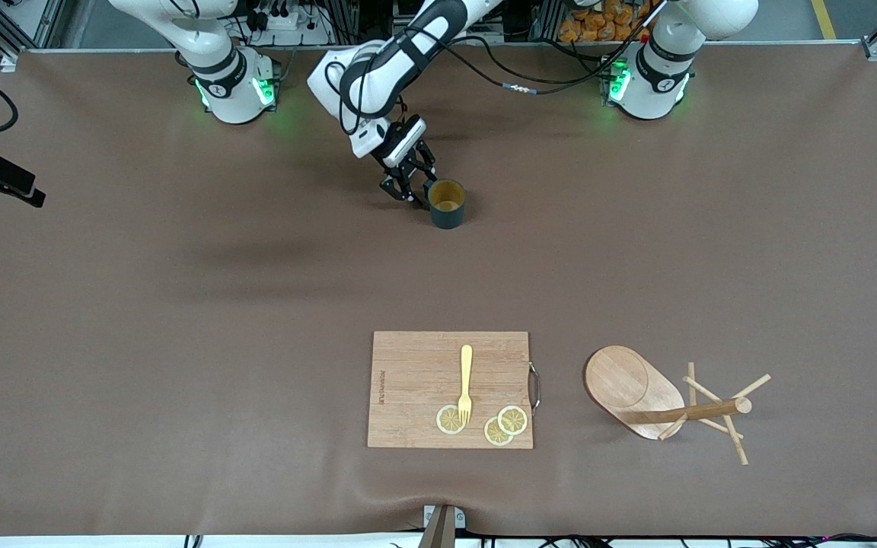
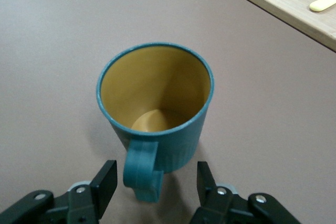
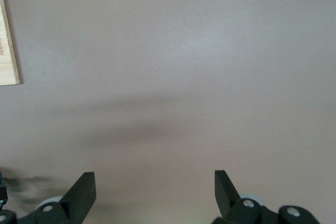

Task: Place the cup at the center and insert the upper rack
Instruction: 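Lift the mug by its handle with the left gripper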

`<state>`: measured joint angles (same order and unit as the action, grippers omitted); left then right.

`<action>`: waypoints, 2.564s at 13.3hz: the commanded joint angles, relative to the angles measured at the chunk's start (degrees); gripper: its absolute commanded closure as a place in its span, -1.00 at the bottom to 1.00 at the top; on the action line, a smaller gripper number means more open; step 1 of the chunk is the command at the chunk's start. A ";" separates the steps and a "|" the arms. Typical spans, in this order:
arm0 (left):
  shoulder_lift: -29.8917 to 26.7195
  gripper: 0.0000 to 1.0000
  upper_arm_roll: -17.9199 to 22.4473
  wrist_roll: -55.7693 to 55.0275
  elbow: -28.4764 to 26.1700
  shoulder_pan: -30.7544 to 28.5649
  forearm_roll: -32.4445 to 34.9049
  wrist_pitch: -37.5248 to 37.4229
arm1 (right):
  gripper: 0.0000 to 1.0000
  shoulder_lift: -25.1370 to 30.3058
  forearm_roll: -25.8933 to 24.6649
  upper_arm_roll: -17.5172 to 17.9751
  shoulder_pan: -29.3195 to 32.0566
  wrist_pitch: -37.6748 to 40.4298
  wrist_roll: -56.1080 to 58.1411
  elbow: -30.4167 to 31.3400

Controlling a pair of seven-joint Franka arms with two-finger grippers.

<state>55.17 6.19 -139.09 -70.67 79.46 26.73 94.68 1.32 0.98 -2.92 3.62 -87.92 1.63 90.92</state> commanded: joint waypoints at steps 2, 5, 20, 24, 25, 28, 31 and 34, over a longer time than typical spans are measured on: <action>0.47 -0.06 0.14 2.59 0.71 0.44 0.35 -2.13 | -1.00 0.96 0.25 0.64 0.77 0.64 0.65 0.05; 0.38 0.26 0.06 2.86 0.71 0.44 0.34 -2.13 | -1.00 0.96 0.25 0.81 0.77 0.64 0.65 0.05; -15.51 1.00 0.23 18.40 0.88 -8.60 -7.11 -1.96 | -1.00 1.31 0.25 0.82 0.42 0.90 0.30 0.14; -24.13 1.00 0.23 27.89 0.80 -16.42 -14.58 -1.96 | -1.00 1.31 0.25 0.82 0.33 0.90 0.30 0.14; -26.06 1.00 0.23 30.44 0.80 -18.61 -16.60 -1.96 | -1.00 1.31 0.25 0.82 0.42 0.82 0.30 0.14; -31.07 1.00 0.23 38.78 0.80 -25.91 -22.92 -1.96 | -1.00 1.31 0.25 0.82 0.33 0.90 0.30 0.14; -33.28 1.00 0.06 48.01 0.88 -32.77 -29.35 -1.61 | -1.00 1.40 0.25 0.90 0.33 1.17 0.21 0.14; -34.25 1.00 0.06 56.63 1.06 -39.88 -36.11 -1.17 | -1.00 1.31 0.25 0.90 0.33 1.17 0.21 0.14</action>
<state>22.56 6.96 -86.61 -68.30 43.22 -5.75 93.04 1.61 0.98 -2.40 3.53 -87.21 1.63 90.69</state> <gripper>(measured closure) 0.789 0.000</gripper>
